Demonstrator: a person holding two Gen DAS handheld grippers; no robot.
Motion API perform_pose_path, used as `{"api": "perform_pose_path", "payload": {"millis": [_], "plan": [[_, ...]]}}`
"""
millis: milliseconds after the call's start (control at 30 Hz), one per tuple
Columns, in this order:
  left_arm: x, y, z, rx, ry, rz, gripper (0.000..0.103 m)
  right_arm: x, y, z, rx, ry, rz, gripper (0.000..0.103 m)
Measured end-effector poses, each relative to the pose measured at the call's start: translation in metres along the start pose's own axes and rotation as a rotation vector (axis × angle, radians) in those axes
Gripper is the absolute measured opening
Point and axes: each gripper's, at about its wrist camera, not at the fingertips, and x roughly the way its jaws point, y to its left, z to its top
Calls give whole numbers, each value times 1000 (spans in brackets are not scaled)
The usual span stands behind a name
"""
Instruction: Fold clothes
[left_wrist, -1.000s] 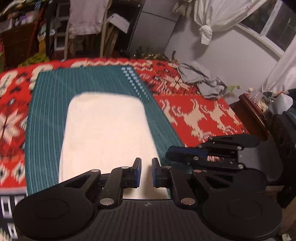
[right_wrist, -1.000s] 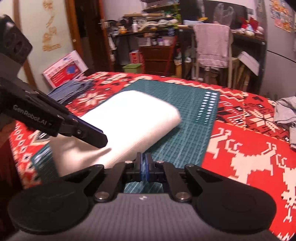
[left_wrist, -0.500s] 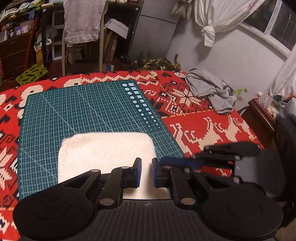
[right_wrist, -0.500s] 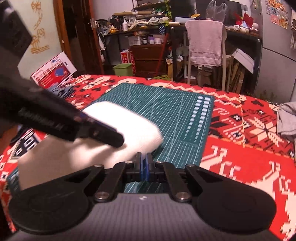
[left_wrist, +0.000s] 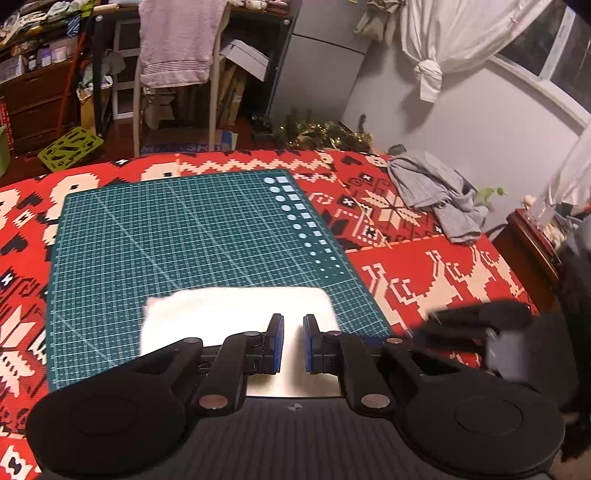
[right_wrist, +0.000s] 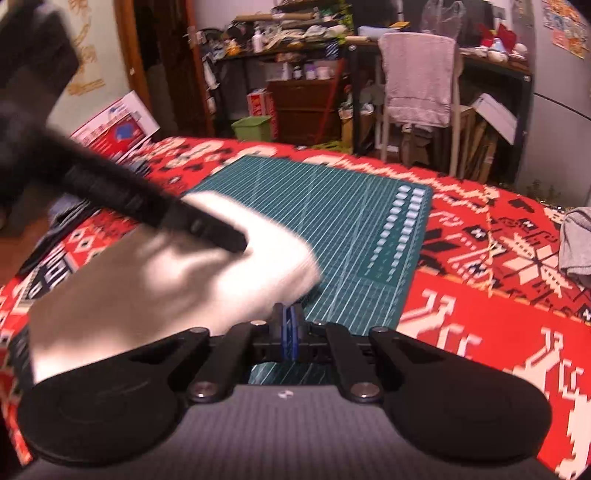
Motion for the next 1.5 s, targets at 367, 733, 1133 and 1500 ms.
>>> {"api": "perform_pose_path", "payload": {"millis": [367, 733, 1133, 1500], "plan": [[-43, 19, -34, -77, 22, 35, 10, -20, 32, -19, -35, 34, 61, 4], [-105, 36, -91, -181, 60, 65, 10, -54, 94, -54, -107, 113, 105, 4], [-138, 63, -145, -359, 13, 64, 10, -53, 156, -53, -163, 94, 129, 4], [-131, 107, -138, -571, -62, 6, 30, -23, 191, -31, -162, 78, 161, 4]]}}
